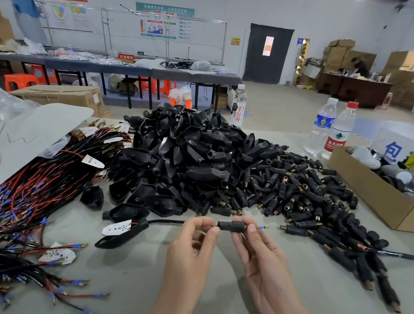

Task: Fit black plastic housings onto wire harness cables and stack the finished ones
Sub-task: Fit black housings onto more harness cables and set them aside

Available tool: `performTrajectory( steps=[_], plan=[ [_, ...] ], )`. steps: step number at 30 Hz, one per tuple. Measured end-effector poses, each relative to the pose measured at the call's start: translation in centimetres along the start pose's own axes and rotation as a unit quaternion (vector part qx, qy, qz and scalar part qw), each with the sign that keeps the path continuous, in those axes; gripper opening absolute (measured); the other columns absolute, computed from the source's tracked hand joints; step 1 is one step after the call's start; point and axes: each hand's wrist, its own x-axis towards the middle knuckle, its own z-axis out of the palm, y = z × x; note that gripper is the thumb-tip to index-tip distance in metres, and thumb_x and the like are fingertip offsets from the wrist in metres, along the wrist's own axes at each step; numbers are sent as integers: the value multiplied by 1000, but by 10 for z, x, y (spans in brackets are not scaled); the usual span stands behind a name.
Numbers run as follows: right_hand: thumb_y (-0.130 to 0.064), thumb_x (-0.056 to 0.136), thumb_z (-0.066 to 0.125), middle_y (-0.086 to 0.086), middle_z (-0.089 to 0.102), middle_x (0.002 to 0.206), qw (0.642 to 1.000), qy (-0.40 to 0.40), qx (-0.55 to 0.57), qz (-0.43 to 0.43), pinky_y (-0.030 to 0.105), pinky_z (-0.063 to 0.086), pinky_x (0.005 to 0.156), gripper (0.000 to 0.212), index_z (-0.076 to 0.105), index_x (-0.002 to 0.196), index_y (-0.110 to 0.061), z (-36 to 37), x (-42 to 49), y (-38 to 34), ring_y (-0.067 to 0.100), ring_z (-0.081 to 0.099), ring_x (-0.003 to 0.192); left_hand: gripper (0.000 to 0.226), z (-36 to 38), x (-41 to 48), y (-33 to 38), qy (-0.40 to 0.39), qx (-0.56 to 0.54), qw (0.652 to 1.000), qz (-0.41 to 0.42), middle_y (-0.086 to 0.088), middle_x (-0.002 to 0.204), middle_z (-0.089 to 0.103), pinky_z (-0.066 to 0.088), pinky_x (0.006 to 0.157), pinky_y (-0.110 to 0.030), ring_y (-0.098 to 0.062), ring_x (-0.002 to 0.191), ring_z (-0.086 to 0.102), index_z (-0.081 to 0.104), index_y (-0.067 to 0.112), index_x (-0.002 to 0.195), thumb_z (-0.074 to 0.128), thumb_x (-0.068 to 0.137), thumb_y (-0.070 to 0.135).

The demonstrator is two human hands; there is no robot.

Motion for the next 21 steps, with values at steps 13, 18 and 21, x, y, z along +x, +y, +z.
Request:
performTrajectory(
  steps=[13,18,21],
  plan=[
    [-10,85,66,21,70,120,999,-15,18,39,24,60,77,26,75,104,5,-1,-2,-3,24,69,112,21,-2,-2,-2,20,138,981,132,19,90,59,40,62,-6,-4,79,59,61,42,94,63,95,21],
    [-11,82,68,21,71,117,999,-10,22,39,24,60,75,25,76,100,4,0,-2,-3,24,70,109,16,-2,-1,-4,32,113,988,101,19,91,60,43,69,-9,-7,83,60,58,47,98,63,94,32],
    [-12,81,68,20,71,116,999,-7,20,38,22,59,74,24,77,97,3,0,-3,-3,23,70,109,13,-1,-2,-8,25,105,991,75,15,85,61,47,66,-16,-9,79,60,54,48,96,64,91,41]
  ],
)
